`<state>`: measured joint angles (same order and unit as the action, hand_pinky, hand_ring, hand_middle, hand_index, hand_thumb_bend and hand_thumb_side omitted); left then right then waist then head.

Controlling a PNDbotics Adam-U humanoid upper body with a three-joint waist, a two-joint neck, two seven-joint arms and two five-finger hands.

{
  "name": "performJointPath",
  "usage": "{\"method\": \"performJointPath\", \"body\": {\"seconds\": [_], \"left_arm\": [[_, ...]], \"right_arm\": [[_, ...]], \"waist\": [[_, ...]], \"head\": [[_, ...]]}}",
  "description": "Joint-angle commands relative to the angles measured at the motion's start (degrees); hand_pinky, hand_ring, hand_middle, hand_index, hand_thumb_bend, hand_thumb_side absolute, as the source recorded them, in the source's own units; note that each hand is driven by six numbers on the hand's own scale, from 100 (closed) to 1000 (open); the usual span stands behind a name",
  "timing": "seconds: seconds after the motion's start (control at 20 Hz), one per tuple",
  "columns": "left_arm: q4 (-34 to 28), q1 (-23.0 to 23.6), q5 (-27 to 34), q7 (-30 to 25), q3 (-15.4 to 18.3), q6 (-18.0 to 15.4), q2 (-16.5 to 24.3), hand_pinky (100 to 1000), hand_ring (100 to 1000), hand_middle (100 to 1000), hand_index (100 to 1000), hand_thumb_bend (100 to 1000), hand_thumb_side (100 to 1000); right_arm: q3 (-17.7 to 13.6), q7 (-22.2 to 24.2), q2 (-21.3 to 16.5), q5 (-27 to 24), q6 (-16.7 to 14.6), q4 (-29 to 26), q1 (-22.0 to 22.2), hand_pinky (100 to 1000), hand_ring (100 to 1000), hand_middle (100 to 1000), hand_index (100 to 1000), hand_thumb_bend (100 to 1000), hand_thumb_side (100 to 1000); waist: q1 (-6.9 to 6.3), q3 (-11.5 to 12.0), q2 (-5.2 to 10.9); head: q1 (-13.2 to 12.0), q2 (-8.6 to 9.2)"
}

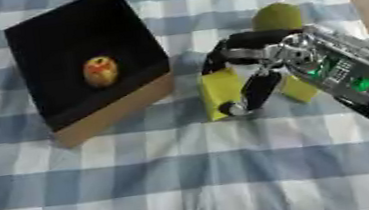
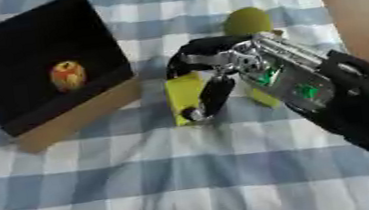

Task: Pick up objects on the table and place them in the box.

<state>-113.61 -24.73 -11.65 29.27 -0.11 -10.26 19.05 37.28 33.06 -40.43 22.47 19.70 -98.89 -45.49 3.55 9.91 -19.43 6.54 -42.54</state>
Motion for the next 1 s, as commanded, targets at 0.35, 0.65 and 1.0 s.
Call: {"method": "performJointPath", "body": {"seconds": [0.35,0.65,1.0], "left_arm": [[-0.99,-0.60,-0.05,-0.08,0.13,0.05,0.72,762,838,749,812,457,688],[-0.99,-0.67,-0.17,0.08,0.14,-0.07,0.82,762,838,749,812,458,685],[-0.99,-1.77,-0.33,0.59,0.27,-0.98,0.33,764,834,746,810,471,670]], "right_arm": [[-5.87,-1.16,-4.83,-4.94,3.25,-12.84,-1.87,831,707,455,638,100,100],[-9.41,-2.22,-3.78,-5.28,3.49,-14.86,-7.45,835,713,465,651,100,100],[-7.06,0.53,5.89,0.04,-3.55,1.93,-19.00,836,715,470,654,131,100]], "waist": [[0.44,-0.24,0.68],[0.69,-0.29,1.04],[1.20,0.86,1.20]], "head": [[-0.24,0.26],[0.19,0.28],[2.07,0.27]]}}
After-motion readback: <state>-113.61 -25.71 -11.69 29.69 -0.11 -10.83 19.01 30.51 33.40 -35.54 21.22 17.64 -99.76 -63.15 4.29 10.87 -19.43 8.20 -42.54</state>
